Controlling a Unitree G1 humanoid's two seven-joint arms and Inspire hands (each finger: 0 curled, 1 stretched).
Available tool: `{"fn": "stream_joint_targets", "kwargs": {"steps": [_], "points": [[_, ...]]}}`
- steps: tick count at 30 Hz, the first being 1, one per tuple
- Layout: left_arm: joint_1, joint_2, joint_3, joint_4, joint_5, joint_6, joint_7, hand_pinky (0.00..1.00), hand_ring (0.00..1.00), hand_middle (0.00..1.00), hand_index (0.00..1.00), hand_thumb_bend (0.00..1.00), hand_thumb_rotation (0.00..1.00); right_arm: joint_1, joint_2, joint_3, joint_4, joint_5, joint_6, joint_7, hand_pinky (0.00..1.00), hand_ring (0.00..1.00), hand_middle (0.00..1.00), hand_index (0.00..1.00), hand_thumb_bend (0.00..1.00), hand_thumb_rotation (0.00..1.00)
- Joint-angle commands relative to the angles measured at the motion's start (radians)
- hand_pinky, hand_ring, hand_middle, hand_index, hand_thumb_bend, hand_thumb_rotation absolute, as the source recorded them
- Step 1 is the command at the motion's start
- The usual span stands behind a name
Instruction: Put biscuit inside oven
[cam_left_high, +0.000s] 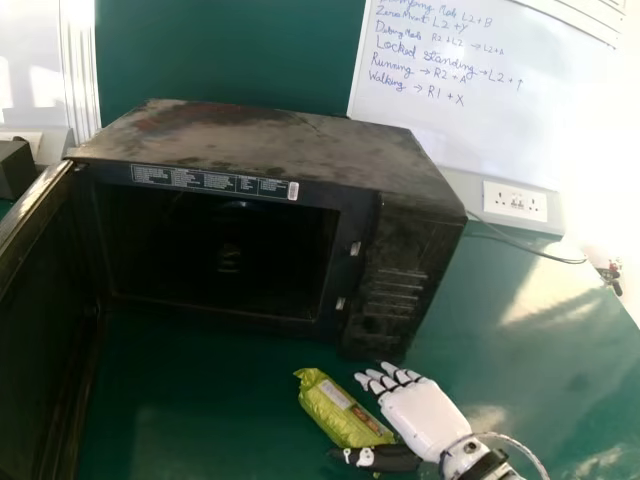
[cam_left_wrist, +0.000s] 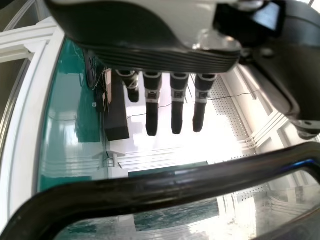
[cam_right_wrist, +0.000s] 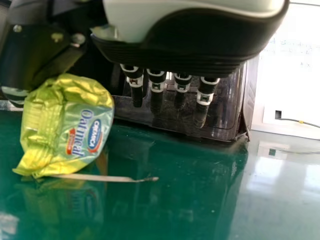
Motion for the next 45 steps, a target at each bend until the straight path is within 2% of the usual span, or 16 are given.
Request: {"fn": "stream_joint_targets", "kwargs": {"steps": [1, 18, 33, 36, 41, 45], "points": [[0.018, -0.032, -0.010, -0.006, -0.015, -0.003, -0.002, 0.76, 0.80, 0.86, 0.85, 0.84, 0.87, 0.008, 0.000, 0.008, -0.016, 0.001, 0.007, -0.008, 0.84, 0.97, 0.97, 1.00, 1.00, 0.93], [0.027, -0.040, -0.014, -0.023, -0.008, -0.005, 0.000, 0.78, 0.81, 0.87, 0.84, 0.75, 0.89, 0.000, 0.048, 0.079, 0.005, -0.037, 0.044, -0.090, 0.85, 0.97, 0.97, 1.00, 1.00, 0.92], [0.037, -0.032, -0.008, 0.000, -0.014, -0.038, -0.022, 0.76, 0.80, 0.86, 0.84, 0.70, 0.79, 0.010, 0.074, 0.092, 0.005, -0.024, 0.064, -0.123, 0.84, 0.97, 0.97, 1.00, 0.99, 0.93], [0.040, -0.036, -0.006, -0.004, -0.003, -0.036, -0.011, 0.77, 0.80, 0.86, 0.84, 0.70, 0.74, 0.008, 0.072, 0.098, 0.019, -0.029, 0.068, -0.127, 0.84, 0.96, 0.96, 1.00, 1.00, 0.92], [0.035, -0.032, -0.002, 0.009, -0.004, -0.055, -0.017, 0.76, 0.79, 0.85, 0.83, 0.69, 0.68, 0.002, 0.067, 0.106, 0.036, -0.049, 0.073, -0.142, 0.84, 0.96, 0.96, 1.00, 0.95, 0.89], [0.040, -0.035, 0.004, 0.005, 0.018, -0.064, -0.002, 0.77, 0.79, 0.85, 0.83, 0.68, 0.68, 0.002, 0.064, 0.106, 0.047, -0.046, 0.077, -0.142, 0.83, 0.95, 0.95, 1.00, 0.92, 0.81]]}}
